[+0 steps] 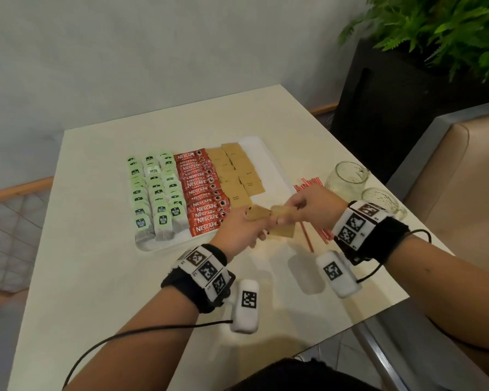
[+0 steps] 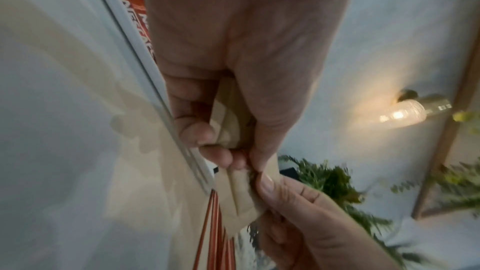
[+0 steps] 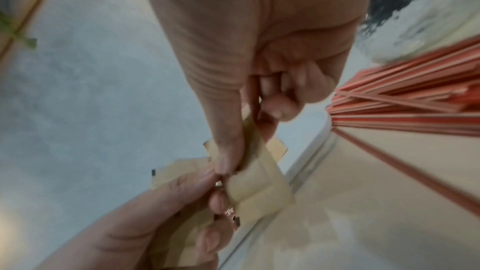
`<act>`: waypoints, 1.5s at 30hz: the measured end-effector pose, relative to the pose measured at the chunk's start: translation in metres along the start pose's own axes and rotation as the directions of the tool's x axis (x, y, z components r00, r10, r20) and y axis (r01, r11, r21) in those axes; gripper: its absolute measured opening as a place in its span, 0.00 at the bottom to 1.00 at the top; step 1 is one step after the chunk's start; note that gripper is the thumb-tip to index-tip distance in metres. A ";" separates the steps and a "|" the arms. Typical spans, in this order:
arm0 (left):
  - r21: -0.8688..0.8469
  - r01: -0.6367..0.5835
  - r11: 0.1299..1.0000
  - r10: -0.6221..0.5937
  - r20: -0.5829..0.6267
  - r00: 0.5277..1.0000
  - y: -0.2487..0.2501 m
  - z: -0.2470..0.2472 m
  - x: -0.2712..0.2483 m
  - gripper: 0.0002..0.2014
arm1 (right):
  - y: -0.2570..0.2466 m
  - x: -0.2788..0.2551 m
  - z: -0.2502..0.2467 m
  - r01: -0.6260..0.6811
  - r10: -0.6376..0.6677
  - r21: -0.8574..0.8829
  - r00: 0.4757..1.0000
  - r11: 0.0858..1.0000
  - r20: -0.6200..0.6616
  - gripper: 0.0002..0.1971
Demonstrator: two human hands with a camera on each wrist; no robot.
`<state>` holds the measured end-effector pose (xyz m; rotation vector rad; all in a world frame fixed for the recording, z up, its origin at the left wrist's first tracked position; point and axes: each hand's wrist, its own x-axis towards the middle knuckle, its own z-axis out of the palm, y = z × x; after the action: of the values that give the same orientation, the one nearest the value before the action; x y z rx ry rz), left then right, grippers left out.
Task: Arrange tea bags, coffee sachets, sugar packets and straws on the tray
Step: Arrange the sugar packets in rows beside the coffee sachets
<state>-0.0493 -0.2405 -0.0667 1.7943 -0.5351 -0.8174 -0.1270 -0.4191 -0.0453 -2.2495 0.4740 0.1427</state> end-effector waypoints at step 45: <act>-0.653 -0.092 0.752 -0.016 -0.158 0.987 -0.012 -0.049 0.036 0.20 | -0.029 0.080 0.039 0.097 -0.106 0.353 0.994 0.930 0.006 0.08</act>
<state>0.0107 -0.2305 -0.0767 1.1623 -0.1371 -0.7111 -0.0401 -0.3954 -0.0711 -1.9111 0.3383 0.0283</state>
